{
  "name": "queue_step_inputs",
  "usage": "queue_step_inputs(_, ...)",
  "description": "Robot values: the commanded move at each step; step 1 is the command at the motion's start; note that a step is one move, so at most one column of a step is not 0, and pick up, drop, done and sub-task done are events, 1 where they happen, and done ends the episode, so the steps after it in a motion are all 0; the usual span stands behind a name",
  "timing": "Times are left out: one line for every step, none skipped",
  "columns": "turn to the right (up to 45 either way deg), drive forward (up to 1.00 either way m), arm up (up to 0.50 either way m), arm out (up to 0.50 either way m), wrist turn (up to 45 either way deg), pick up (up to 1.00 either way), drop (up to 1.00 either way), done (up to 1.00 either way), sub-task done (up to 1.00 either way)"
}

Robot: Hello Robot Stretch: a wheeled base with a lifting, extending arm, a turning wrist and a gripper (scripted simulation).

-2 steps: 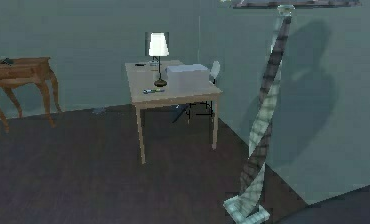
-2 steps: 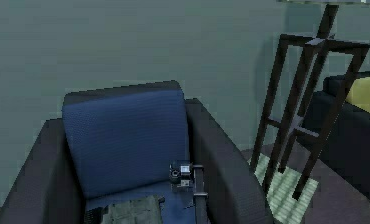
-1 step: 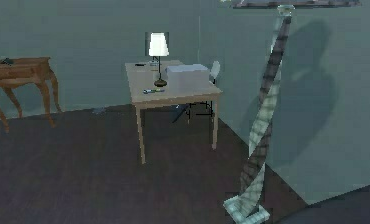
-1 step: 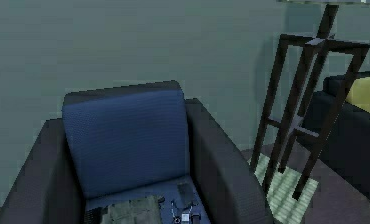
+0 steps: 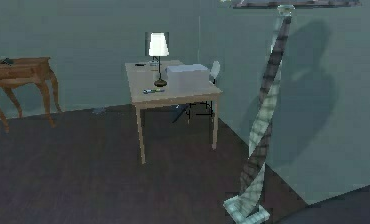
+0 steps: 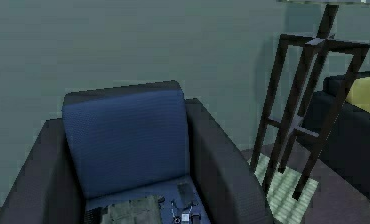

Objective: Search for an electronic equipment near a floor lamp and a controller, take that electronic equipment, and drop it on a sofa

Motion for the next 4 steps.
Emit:
queue_step_inputs(0.0, 0.0, 0.1, 0.0, 0.0, 0.0, 0.0, 0.0, 0.0)
queue_step_inputs(0.0, 0.0, 0.5, 0.0, 0.0, 0.0, 0.0, 0.0, 0.0)
queue_step_inputs(0.0, 0.0, 0.12, 0.0, 0.0, 0.0, 0.0, 0.0, 0.0)
queue_step_inputs(0.0, 0.0, 0.0, 0.0, -45.0, 0.0, 0.0, 0.0, 0.0)
